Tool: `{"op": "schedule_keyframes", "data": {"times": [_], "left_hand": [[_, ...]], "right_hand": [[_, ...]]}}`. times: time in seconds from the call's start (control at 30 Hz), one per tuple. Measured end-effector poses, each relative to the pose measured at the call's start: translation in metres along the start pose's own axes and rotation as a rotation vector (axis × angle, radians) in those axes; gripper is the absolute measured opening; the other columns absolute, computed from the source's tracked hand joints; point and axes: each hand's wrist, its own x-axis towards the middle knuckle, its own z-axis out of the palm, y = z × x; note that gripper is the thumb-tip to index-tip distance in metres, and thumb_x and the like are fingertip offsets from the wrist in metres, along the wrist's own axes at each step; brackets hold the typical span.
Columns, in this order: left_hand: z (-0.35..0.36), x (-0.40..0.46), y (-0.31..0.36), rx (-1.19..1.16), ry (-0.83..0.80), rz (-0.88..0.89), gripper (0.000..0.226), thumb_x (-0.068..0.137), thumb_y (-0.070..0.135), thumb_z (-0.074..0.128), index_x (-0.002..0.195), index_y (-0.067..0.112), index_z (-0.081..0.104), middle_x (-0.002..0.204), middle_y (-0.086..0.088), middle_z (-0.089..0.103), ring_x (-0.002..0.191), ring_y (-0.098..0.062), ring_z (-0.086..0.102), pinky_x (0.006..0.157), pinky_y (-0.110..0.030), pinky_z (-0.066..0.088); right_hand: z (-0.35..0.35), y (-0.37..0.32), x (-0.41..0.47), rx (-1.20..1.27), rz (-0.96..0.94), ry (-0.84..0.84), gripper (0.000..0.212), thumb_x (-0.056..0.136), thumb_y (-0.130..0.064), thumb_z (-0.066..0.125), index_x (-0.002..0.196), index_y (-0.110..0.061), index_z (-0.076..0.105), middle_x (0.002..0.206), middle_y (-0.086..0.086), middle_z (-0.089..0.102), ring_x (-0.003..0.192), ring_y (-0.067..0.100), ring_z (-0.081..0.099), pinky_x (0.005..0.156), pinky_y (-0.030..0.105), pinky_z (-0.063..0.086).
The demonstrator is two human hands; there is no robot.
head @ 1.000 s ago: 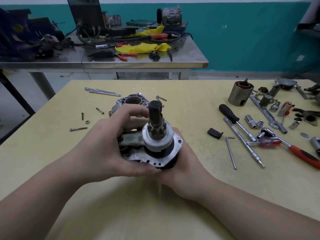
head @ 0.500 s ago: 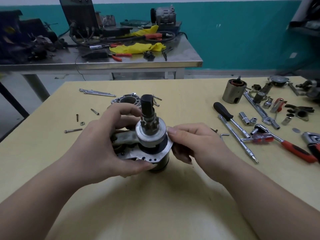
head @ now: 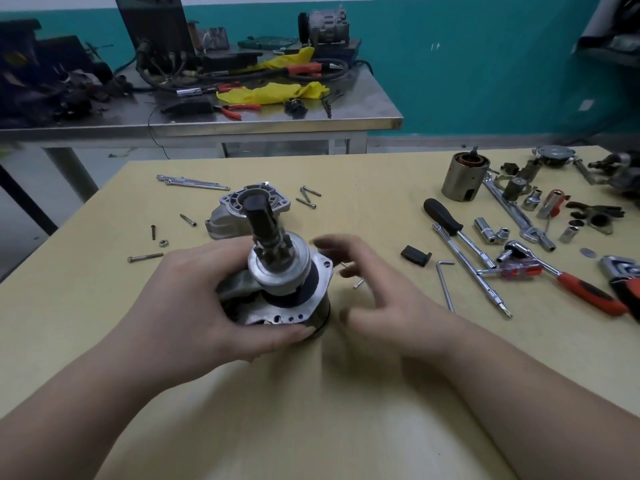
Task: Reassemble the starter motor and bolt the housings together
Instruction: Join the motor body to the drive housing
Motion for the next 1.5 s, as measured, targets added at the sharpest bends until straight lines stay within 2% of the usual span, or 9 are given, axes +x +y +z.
{"op": "schedule_keyframes", "data": {"times": [0.07, 0.17, 0.37, 0.47, 0.9, 1.1, 1.2, 1.4, 1.5], "left_hand": [[0.003, -0.006, 0.002, -0.017, 0.028, 0.012, 0.042, 0.069, 0.061, 0.086, 0.105, 0.049, 0.068, 0.107, 0.034, 0.071, 0.094, 0.007, 0.068, 0.079, -0.002, 0.042], [0.005, -0.010, 0.006, -0.020, 0.052, 0.012, 0.043, 0.068, 0.060, 0.086, 0.106, 0.049, 0.068, 0.109, 0.040, 0.067, 0.096, 0.011, 0.066, 0.080, 0.000, 0.041], [0.005, -0.011, 0.010, -0.036, 0.015, 0.066, 0.048, 0.070, 0.061, 0.084, 0.113, 0.042, 0.072, 0.125, 0.046, 0.062, 0.114, 0.024, 0.058, 0.092, 0.002, 0.039], [0.004, -0.008, 0.011, -0.075, -0.007, 0.065, 0.054, 0.070, 0.063, 0.085, 0.118, 0.044, 0.072, 0.136, 0.037, 0.064, 0.124, 0.018, 0.060, 0.098, -0.002, 0.042], [0.010, -0.009, 0.017, -0.063, 0.002, 0.020, 0.053, 0.067, 0.063, 0.083, 0.115, 0.044, 0.070, 0.140, 0.033, 0.061, 0.121, 0.018, 0.061, 0.096, -0.002, 0.042], [0.009, -0.003, 0.013, -0.039, -0.017, 0.004, 0.058, 0.068, 0.060, 0.084, 0.112, 0.023, 0.083, 0.127, 0.029, 0.068, 0.110, 0.011, 0.066, 0.090, -0.003, 0.044], [0.007, -0.001, 0.014, -0.073, -0.023, 0.024, 0.053, 0.069, 0.062, 0.085, 0.114, 0.035, 0.077, 0.130, 0.027, 0.069, 0.114, 0.008, 0.068, 0.092, -0.006, 0.047], [0.008, -0.006, 0.010, -0.063, 0.017, 0.009, 0.046, 0.067, 0.060, 0.088, 0.105, 0.036, 0.078, 0.120, 0.025, 0.076, 0.105, 0.006, 0.071, 0.086, -0.004, 0.047], [0.007, -0.007, 0.006, -0.020, 0.028, -0.023, 0.048, 0.065, 0.062, 0.087, 0.100, 0.029, 0.082, 0.108, 0.025, 0.075, 0.093, 0.005, 0.070, 0.076, -0.004, 0.045]], "right_hand": [[0.017, -0.002, 0.002, -0.077, -0.024, -0.064, 0.089, 0.077, -0.021, 0.078, 0.154, -0.038, 0.037, 0.150, -0.016, 0.053, 0.143, 0.004, 0.047, 0.116, 0.035, 0.043], [0.045, -0.006, 0.009, 0.008, 0.041, 0.023, 0.083, 0.075, -0.037, 0.085, 0.147, -0.039, 0.045, 0.138, -0.018, 0.063, 0.131, 0.007, 0.060, 0.105, 0.043, 0.054], [0.047, -0.005, 0.011, 0.067, 0.031, 0.066, 0.082, 0.075, -0.024, 0.098, 0.144, -0.024, 0.053, 0.137, -0.006, 0.065, 0.130, 0.018, 0.063, 0.104, 0.050, 0.053], [0.047, -0.007, 0.009, 0.065, 0.015, 0.090, 0.082, 0.073, -0.026, 0.100, 0.142, -0.021, 0.056, 0.136, -0.005, 0.066, 0.128, 0.020, 0.063, 0.103, 0.050, 0.053], [0.050, 0.003, 0.007, 0.075, 0.001, 0.145, 0.075, 0.079, -0.024, 0.094, 0.142, -0.025, 0.054, 0.133, -0.008, 0.067, 0.125, 0.016, 0.065, 0.098, 0.049, 0.056], [0.047, 0.004, 0.009, 0.150, -0.016, 0.129, 0.079, 0.078, -0.012, 0.093, 0.146, -0.021, 0.052, 0.140, -0.004, 0.064, 0.132, 0.021, 0.061, 0.105, 0.052, 0.052], [0.046, 0.003, 0.008, 0.161, -0.003, 0.109, 0.079, 0.078, -0.014, 0.095, 0.146, -0.018, 0.053, 0.139, -0.002, 0.065, 0.131, 0.021, 0.062, 0.105, 0.052, 0.052], [0.043, -0.005, 0.007, 0.158, 0.017, 0.038, 0.085, 0.079, -0.019, 0.095, 0.150, -0.028, 0.049, 0.142, -0.009, 0.063, 0.134, 0.014, 0.060, 0.109, 0.048, 0.051], [0.013, -0.008, 0.002, -0.024, -0.077, -0.030, 0.076, 0.084, -0.027, 0.083, 0.150, -0.030, 0.047, 0.146, -0.017, 0.056, 0.141, 0.002, 0.049, 0.117, 0.033, 0.043]]}}
